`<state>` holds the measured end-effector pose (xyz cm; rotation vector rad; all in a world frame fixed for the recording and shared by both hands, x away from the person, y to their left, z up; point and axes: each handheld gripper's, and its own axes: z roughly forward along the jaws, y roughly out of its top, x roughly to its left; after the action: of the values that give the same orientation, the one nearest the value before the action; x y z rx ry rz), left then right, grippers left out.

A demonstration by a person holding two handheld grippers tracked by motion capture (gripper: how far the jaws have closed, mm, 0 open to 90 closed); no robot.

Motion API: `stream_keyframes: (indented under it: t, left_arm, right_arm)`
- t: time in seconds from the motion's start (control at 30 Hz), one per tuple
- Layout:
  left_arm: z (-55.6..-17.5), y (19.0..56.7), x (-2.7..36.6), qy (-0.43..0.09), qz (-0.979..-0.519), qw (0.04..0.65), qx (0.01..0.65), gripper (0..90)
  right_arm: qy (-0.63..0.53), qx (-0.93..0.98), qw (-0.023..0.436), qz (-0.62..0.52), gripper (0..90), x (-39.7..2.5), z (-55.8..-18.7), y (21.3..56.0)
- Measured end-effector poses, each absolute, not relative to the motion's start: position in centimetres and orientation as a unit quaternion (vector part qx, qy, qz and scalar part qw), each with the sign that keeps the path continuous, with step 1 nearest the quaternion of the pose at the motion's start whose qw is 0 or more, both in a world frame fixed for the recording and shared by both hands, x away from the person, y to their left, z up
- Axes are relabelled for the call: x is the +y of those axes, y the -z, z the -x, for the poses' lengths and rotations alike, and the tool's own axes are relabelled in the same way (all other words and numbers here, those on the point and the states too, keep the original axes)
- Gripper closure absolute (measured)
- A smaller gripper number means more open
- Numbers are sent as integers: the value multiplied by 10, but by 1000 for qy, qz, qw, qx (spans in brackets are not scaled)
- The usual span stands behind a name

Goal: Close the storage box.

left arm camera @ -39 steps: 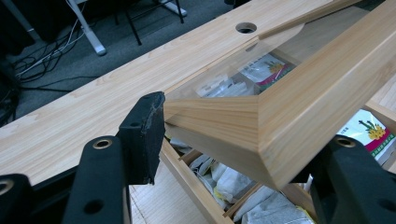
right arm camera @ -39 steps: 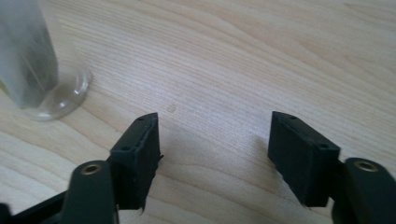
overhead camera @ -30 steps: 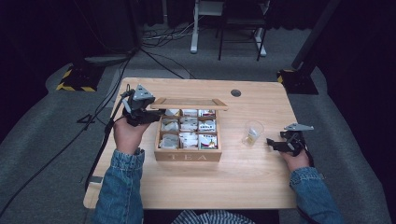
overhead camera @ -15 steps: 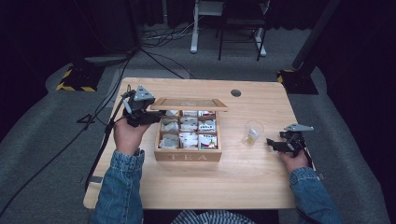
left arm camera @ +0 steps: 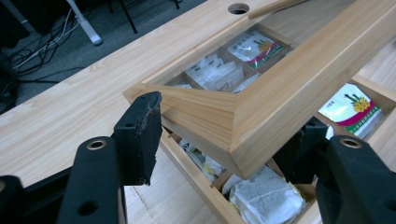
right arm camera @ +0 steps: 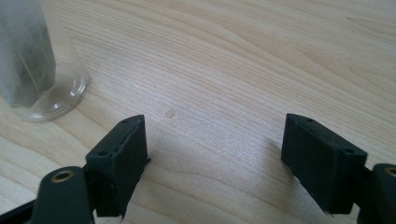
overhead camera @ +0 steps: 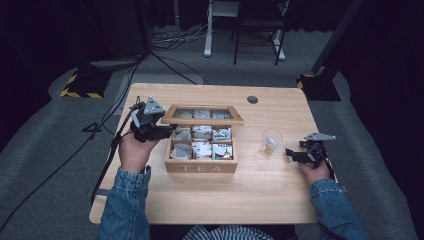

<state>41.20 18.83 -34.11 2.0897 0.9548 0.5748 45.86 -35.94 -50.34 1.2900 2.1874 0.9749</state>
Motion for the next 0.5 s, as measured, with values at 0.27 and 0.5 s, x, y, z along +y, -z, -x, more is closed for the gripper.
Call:
stream_keyframes:
  t: [0.27, 0.5]
  left_arm:
    - [-406, 342, 189, -216, -824, 370, 372, 400]
    - [-401, 346, 189, -209, -832, 355, 371, 399]
  right_arm:
    - [-350, 786, 209, -464, 227, -359, -459, 503]
    - [-350, 787, 208, -464, 227, -360, -459, 503]
